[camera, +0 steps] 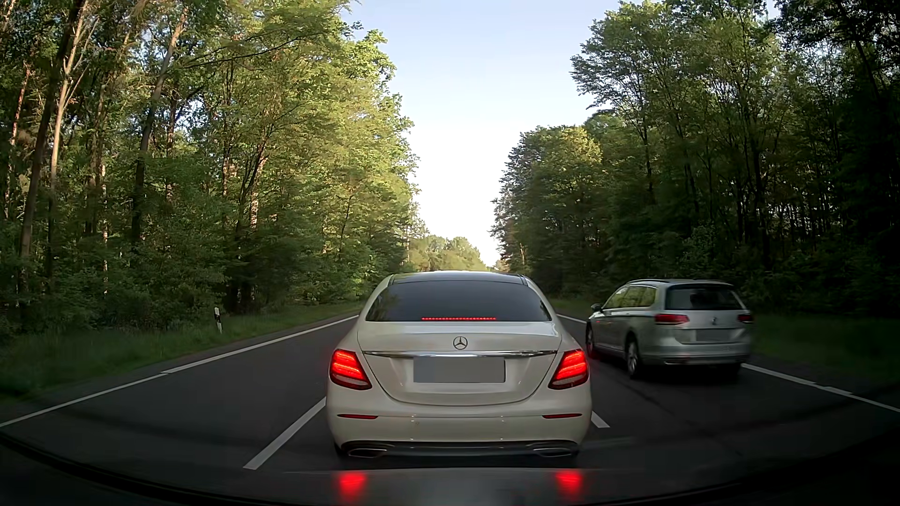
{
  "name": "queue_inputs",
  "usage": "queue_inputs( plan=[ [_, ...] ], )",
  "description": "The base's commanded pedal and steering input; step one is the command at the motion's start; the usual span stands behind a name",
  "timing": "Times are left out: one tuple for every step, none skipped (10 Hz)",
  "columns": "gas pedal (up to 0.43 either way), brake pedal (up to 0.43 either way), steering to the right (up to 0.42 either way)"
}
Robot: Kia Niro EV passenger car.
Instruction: Follow the waypoints while adhering to traffic rules and regulations
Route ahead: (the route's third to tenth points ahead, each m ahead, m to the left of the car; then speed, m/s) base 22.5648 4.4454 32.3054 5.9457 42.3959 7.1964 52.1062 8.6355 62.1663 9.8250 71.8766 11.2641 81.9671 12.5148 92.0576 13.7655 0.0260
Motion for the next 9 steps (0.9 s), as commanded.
queue_inputs(
  plan=[
    [0.000,0.409,-0.002],
    [0.000,0.409,-0.002],
    [0.000,0.409,-0.002],
    [0.000,0.415,-0.002],
    [0.000,0.427,-0.002],
    [0.000,0.433,-0.002],
    [0.000,0.433,-0.002],
    [0.000,0.427,-0.002],
    [0.000,0.409,-0.002]
  ],
)
